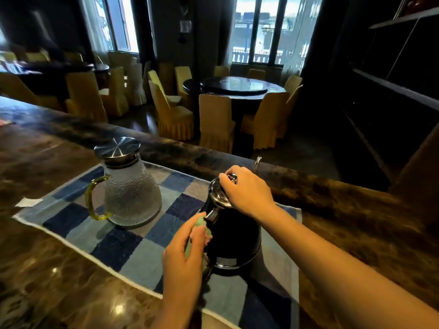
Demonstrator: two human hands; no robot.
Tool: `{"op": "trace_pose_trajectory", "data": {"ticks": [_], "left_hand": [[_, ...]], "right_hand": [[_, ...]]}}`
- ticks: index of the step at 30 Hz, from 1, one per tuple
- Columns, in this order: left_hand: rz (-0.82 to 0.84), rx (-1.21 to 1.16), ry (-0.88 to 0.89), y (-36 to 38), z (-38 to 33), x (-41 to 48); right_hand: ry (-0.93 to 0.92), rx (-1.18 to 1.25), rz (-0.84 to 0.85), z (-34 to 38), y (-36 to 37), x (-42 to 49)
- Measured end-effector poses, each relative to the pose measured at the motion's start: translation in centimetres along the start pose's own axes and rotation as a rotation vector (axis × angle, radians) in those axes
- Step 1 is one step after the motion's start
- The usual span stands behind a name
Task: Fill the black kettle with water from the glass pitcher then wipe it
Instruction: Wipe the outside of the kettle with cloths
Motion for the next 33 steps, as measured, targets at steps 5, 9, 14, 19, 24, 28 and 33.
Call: {"op": "trace_pose_trajectory", "data": {"ticks": [5, 9, 14, 19, 24, 28, 33], "left_hand": [[0.119, 0.274, 0.091, -0.5, -1.4, 1.2], [0.53, 0.75, -0.196, -1.3, -4.8, 5.6], [0.688, 0.964, -0.282, -1.1, -6.8, 7.6], [0.337, 0.483, -0.094, -0.2, -3.9, 3.4], [0.607, 0.323, -0.241, -1.8, -3.3, 0.9], [0.742, 0.124, -0.219, -4.1, -2.2, 0.0], [0.425, 0.791, -0.049, -2.9, -3.5, 2.1]], "right_hand": [[-0.085, -0.002, -0.017, -0.2, -0.1, 0.1], [-0.099, -0.049, 0.027, -0.2, -0.1, -0.1], [-0.088, 0.011, 0.014, -0.2, -0.4, -0.3], [-0.097, 0.036, 0.023, -0.3, -0.3, -0.2], [-0.146, 0.064, -0.006, -0.6, -0.1, -0.1], [-0.175, 0.098, -0.054, -0.7, 0.2, -0.1], [-0.162, 0.123, -0.067, -0.7, 0.1, -0.1]]}}
Point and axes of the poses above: each hand's wrist, its own x-axis towards the middle knuckle, its own y-axis out of the palm, z = x × y, the point moved 1 cm from there along x, towards the middle knuckle, and after that the axes turned 14 degrees about z, right-handed, at the moved point
